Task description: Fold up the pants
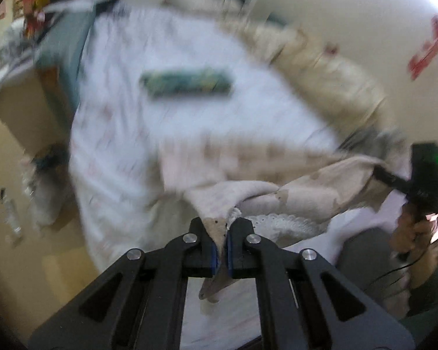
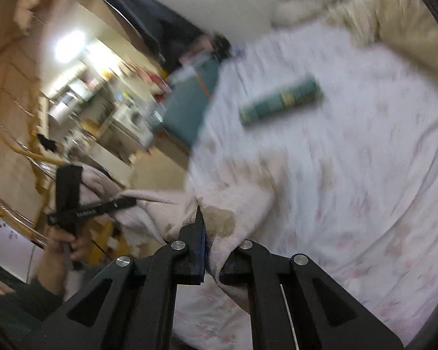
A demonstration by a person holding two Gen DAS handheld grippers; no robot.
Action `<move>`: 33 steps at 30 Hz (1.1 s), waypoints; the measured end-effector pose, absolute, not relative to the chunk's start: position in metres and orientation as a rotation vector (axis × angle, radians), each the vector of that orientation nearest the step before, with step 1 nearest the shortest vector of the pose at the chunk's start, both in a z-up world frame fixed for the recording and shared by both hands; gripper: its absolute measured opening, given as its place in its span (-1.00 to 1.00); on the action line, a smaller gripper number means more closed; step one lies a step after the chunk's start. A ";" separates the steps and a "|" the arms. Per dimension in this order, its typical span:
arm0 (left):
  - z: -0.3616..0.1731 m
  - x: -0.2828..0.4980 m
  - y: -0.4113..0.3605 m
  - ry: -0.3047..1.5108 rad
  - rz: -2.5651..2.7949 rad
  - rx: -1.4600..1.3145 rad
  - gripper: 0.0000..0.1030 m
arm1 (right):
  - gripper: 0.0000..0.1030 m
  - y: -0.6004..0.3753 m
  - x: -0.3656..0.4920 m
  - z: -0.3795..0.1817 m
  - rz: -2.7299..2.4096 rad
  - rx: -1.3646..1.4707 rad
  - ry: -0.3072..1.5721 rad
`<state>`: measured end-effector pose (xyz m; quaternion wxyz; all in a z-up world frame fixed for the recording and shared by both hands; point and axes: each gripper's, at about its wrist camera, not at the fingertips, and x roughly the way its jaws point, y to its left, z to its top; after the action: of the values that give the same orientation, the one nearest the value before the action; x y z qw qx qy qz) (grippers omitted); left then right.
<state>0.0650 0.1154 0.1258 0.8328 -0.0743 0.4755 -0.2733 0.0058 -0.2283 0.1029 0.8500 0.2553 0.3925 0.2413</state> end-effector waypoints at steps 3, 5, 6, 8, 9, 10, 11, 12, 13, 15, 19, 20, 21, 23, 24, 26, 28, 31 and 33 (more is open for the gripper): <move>0.185 0.058 0.107 0.888 -0.612 -0.213 -0.95 | -0.89 -0.246 -0.004 0.177 0.506 0.516 0.705; 0.219 0.063 0.099 0.829 -0.613 -0.238 -0.95 | -0.89 -0.253 -0.002 0.207 0.495 0.512 0.661; 0.228 0.067 0.097 0.817 -0.604 -0.247 -0.95 | -0.89 -0.255 0.002 0.218 0.488 0.508 0.651; 0.241 0.079 0.092 0.806 -0.582 -0.245 -0.95 | -0.89 -0.260 0.018 0.237 0.459 0.505 0.654; 0.244 0.086 0.088 0.800 -0.566 -0.237 -0.95 | -0.89 -0.260 0.031 0.243 0.444 0.501 0.669; 0.245 0.099 0.084 0.805 -0.546 -0.253 -0.95 | -0.88 -0.259 0.037 0.247 0.432 0.488 0.673; 0.244 0.108 0.082 0.816 -0.537 -0.258 -0.95 | -0.88 -0.260 0.052 0.249 0.407 0.474 0.685; 0.243 0.118 0.077 0.820 -0.521 -0.250 -0.95 | -0.88 -0.261 0.064 0.247 0.402 0.480 0.697; 0.244 0.124 0.075 0.810 -0.503 -0.248 -0.95 | -0.88 -0.265 0.071 0.246 0.403 0.487 0.706; 0.243 0.127 0.074 0.788 -0.493 -0.237 -0.95 | -0.88 -0.267 0.083 0.249 0.404 0.490 0.693; 0.247 0.118 0.087 0.731 -0.516 -0.303 -0.94 | -0.88 -0.272 0.073 0.257 0.417 0.470 0.645; 0.246 0.113 0.089 0.718 -0.518 -0.299 -0.94 | -0.88 -0.273 0.070 0.254 0.430 0.475 0.641; 0.241 0.108 0.092 0.712 -0.525 -0.297 -0.94 | -0.88 -0.272 0.065 0.251 0.431 0.470 0.642; 0.224 0.102 0.095 0.735 -0.532 -0.310 -0.94 | -0.88 -0.274 0.057 0.238 0.423 0.458 0.663; 0.207 0.099 0.095 0.775 -0.532 -0.314 -0.94 | -0.88 -0.275 0.053 0.225 0.421 0.464 0.687; 0.168 0.095 0.091 0.879 -0.527 -0.307 -0.94 | -0.88 -0.278 0.049 0.194 0.407 0.475 0.745; 0.107 0.089 0.081 1.024 -0.505 -0.279 -0.94 | -0.88 -0.281 0.043 0.153 0.385 0.493 0.819; 0.021 0.075 0.071 1.228 -0.454 -0.266 -0.94 | -0.88 -0.284 0.032 0.068 0.331 0.562 0.989; -0.040 0.061 0.069 1.373 -0.419 -0.271 -0.94 | -0.88 -0.284 0.020 0.001 0.283 0.602 1.130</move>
<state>0.0606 0.0685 -0.0397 0.7448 -0.1239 0.6271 -0.1915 0.0196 -0.2839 0.0006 0.7926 0.2801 0.5254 0.1317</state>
